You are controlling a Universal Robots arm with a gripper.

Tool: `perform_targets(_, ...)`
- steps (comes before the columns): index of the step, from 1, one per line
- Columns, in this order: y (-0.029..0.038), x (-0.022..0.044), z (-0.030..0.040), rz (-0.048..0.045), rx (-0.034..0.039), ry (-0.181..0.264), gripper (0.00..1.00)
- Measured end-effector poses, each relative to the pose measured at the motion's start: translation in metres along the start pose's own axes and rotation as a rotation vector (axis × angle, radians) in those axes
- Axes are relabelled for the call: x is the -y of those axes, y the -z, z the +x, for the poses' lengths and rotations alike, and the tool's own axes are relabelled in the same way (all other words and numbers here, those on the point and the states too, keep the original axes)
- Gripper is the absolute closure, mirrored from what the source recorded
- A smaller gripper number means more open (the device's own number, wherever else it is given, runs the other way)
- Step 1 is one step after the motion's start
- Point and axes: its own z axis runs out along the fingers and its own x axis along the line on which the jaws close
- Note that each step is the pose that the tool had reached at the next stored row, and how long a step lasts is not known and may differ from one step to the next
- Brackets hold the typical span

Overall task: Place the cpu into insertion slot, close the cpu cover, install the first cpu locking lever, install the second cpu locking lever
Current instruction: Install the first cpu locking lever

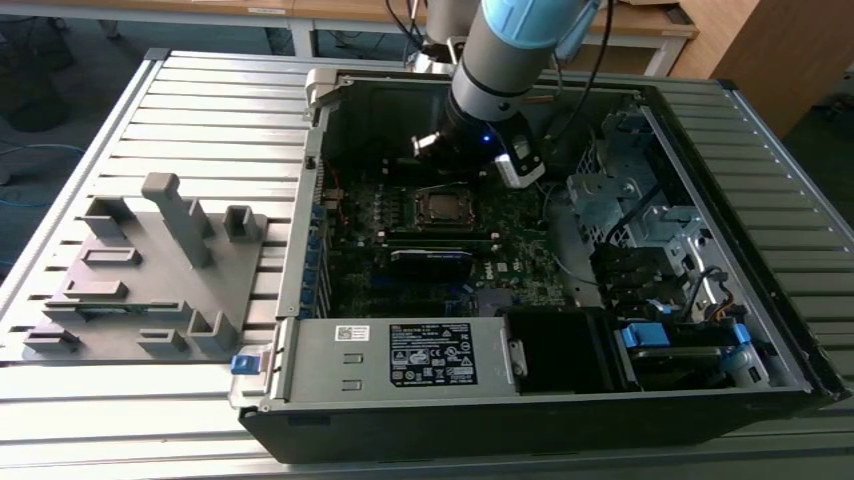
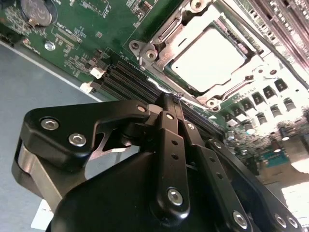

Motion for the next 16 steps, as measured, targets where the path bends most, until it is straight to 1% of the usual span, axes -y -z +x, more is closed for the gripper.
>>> perform_targets(3,-0.0014,0.0005,-0.0009,0.0005,-0.0029,0.009,0.9)
perform_targets(8,-0.0023,0.0007,-0.0038,0.0,-0.0036,0.012,0.9)
perform_targets(11,-0.0024,0.001,-0.0059,-0.002,-0.0049,0.018,0.9)
perform_targets(13,-0.0026,0.0012,-0.0067,-0.0031,-0.0085,0.032,0.9)
perform_targets(16,-0.0029,0.0014,-0.0074,-0.0036,-0.0168,0.059,0.9)
